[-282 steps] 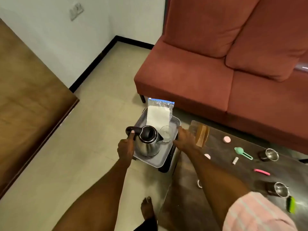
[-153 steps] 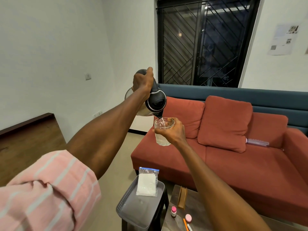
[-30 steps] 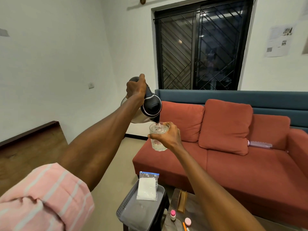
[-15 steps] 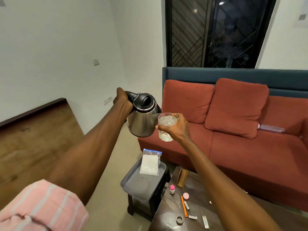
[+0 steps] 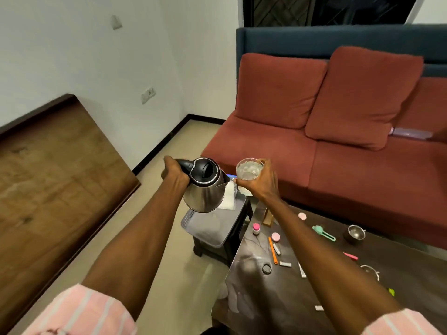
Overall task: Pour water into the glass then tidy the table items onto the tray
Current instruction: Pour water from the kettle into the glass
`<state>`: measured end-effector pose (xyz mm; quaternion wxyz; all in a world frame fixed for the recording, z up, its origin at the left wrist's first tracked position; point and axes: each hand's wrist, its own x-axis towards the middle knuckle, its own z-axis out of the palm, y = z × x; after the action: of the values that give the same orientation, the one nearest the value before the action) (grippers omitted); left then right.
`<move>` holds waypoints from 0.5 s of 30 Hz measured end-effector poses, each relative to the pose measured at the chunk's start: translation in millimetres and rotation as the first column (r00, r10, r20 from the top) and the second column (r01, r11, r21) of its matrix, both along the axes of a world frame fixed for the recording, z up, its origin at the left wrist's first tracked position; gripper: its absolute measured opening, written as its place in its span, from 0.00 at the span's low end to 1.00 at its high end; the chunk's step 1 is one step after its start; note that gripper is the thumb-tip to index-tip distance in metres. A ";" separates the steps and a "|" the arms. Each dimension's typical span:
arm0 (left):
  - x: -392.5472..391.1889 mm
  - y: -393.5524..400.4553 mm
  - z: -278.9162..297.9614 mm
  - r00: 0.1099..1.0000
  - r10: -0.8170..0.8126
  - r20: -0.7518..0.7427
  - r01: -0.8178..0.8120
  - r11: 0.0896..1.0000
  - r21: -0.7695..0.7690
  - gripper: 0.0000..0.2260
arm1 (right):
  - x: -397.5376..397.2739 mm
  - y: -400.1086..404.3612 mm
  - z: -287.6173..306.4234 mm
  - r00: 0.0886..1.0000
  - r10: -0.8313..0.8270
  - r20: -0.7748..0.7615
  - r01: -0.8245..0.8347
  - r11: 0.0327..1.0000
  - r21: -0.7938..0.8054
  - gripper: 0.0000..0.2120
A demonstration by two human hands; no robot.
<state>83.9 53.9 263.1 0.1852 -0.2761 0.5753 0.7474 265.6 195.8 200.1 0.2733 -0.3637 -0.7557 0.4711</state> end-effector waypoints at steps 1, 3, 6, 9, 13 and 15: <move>-3.5 -0.6 -10.2 1.000 0.006 0.025 -0.006 1.000 0.009 0.16 | -4.0 -1.9 -7.5 1.000 -0.005 0.004 0.005 1.000 -0.009 0.41; -13.6 0.5 -31.6 0.997 -0.009 0.076 0.007 1.000 0.028 0.15 | -15.9 -5.9 -24.5 1.000 -0.019 0.015 0.020 0.999 -0.030 0.41; -29.6 1.7 -64.5 0.990 -0.043 0.132 0.037 0.998 0.046 0.16 | -30.9 -11.0 -48.6 0.999 -0.030 0.037 0.032 0.999 -0.041 0.39; -50.6 4.0 -99.3 0.983 -0.069 0.172 0.060 0.996 0.059 0.17 | -47.3 -12.5 -75.0 0.995 -0.068 0.067 0.072 0.996 -0.050 0.38; -75.5 8.8 -143.7 0.975 -0.038 0.221 0.025 0.998 0.061 0.16 | -60.2 -12.9 -109.4 0.988 -0.107 0.108 0.116 0.990 -0.081 0.41; -87.1 11.5 -165.2 0.968 -0.025 0.249 0.016 0.999 0.038 0.15 | -62.8 -13.8 -126.9 0.984 -0.132 0.122 0.142 0.986 -0.084 0.41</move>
<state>-3.1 65.4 97.9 0.2686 -0.3588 0.5368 0.7148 202.8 182.0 73.2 0.2437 -0.4537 -0.7210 0.4636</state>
